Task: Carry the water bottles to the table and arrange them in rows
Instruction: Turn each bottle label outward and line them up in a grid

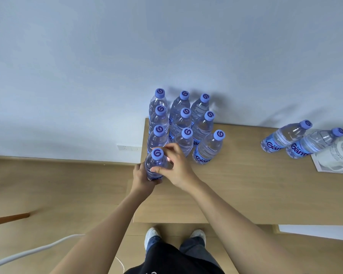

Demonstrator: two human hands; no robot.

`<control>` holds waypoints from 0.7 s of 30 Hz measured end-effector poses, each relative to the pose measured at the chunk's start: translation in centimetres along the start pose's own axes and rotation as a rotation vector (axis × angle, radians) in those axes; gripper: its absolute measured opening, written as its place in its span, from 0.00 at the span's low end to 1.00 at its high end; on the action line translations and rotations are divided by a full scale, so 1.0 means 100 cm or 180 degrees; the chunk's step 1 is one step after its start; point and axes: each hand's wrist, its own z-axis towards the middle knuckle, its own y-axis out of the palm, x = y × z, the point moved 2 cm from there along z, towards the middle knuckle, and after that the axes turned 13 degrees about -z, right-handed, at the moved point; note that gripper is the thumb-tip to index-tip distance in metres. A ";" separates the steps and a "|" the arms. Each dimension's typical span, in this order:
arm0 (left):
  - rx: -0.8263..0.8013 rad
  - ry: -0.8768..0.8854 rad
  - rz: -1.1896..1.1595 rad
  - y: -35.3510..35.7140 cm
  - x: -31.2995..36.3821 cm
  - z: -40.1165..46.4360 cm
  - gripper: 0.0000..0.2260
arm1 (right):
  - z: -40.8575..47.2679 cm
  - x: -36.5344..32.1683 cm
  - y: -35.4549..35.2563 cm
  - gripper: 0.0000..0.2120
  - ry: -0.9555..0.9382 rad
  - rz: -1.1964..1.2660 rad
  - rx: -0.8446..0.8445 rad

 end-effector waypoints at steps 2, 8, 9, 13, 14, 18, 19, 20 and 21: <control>0.0005 0.0002 0.0001 0.000 0.001 -0.001 0.30 | 0.000 0.000 0.001 0.26 0.0016 0.0010 -0.0040; 0.0648 -0.0437 -0.0260 0.004 0.001 -0.018 0.37 | -0.004 -0.001 0.000 0.30 -0.0044 0.0045 -0.0110; 0.0817 -0.0597 -0.0367 0.007 -0.001 -0.027 0.38 | -0.006 0.000 -0.001 0.33 -0.0012 0.0100 -0.0130; 0.0713 -0.1142 -0.0794 0.031 -0.012 -0.061 0.33 | -0.021 0.013 -0.012 0.34 0.0189 0.0189 -0.0040; 0.0594 -0.1201 -0.0890 0.039 -0.011 -0.066 0.30 | -0.027 0.018 -0.016 0.32 0.0242 0.0215 0.0019; 0.0143 -0.1069 -0.0993 0.067 0.004 -0.071 0.25 | -0.053 0.045 -0.041 0.27 0.0603 0.0370 0.0271; 0.0030 -0.0998 -0.0927 0.074 0.010 -0.071 0.24 | -0.060 0.053 -0.048 0.26 0.0709 0.0415 0.0379; -0.0084 -0.0927 -0.0870 0.081 0.016 -0.071 0.23 | -0.067 0.060 -0.057 0.25 0.0812 0.0450 0.0503; -0.0200 -0.0864 -0.0834 0.088 0.021 -0.071 0.23 | -0.074 0.068 -0.066 0.25 0.0908 0.0476 0.0628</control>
